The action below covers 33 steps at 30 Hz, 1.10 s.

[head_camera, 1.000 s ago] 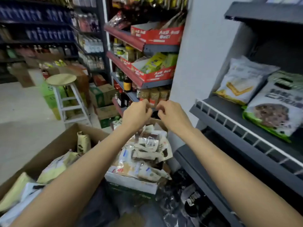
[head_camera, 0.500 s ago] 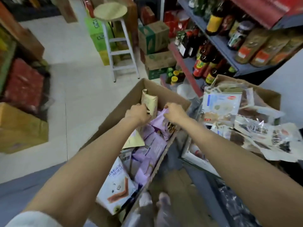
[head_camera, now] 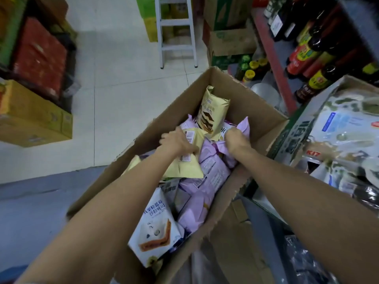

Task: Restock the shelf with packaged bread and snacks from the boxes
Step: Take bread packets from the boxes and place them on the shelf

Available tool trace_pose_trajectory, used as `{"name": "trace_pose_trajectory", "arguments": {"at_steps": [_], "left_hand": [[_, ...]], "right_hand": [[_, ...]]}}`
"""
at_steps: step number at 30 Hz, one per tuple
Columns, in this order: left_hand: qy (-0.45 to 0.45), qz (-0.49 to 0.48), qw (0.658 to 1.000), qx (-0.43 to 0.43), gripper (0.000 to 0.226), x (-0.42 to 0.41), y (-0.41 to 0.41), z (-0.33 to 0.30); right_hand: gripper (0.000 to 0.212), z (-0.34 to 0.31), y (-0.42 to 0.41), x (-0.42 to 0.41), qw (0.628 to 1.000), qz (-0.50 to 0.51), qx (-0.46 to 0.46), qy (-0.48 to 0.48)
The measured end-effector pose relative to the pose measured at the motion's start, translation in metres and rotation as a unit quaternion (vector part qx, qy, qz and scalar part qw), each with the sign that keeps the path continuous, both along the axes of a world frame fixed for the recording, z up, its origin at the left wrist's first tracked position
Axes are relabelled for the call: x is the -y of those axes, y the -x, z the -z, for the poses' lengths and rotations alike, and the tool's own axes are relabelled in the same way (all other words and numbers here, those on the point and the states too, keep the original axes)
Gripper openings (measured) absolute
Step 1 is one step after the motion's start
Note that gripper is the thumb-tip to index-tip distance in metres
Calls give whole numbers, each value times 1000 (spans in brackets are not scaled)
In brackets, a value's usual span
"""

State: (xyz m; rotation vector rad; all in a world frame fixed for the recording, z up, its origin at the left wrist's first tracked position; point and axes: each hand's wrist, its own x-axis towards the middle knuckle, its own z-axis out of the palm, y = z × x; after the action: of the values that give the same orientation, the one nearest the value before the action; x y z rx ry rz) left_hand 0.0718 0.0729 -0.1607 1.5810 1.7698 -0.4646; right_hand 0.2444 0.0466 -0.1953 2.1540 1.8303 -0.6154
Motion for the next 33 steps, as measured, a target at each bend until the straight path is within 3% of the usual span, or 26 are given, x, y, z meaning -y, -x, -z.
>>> {"name": "trace_pose_trajectory", "arguments": {"at_steps": [5, 9, 13, 15, 19, 23, 25, 29, 32, 33], "left_hand": [[-49, -102, 985, 130, 96, 7, 9, -18], [-108, -174, 952, 230, 101, 15, 16, -46], [-143, -209, 913, 320, 91, 29, 14, -91], [-118, -207, 886, 399, 83, 39, 13, -121], [16, -186, 789, 586, 52, 72, 10, -180], [114, -135, 739, 650, 33, 115, -12, -234], [135, -147, 711, 674, 30, 138, -30, -253], [153, -147, 689, 694, 39, 178, -70, -290], [180, -70, 693, 695, 25, 213, -99, -324], [183, -49, 695, 694, 27, 224, -111, -335]], "right_hand": [[15, -32, -16, 13, 978, 95, -112, -145], [18, -96, -20, 29, 955, 40, -137, -260], [20, -160, -13, 37, 915, 36, -279, -289], [25, -193, -11, 50, 885, 71, -347, -303], [27, -254, -1, 92, 805, 134, -441, -373], [9, -307, 11, 138, 772, 132, -437, -442], [9, -330, 12, 159, 744, 180, -424, -484], [14, -368, -9, 208, 626, 359, -463, -514], [11, -390, -40, 267, 613, 388, -450, -520], [24, -399, -49, 287, 617, 392, -435, -526]]}}
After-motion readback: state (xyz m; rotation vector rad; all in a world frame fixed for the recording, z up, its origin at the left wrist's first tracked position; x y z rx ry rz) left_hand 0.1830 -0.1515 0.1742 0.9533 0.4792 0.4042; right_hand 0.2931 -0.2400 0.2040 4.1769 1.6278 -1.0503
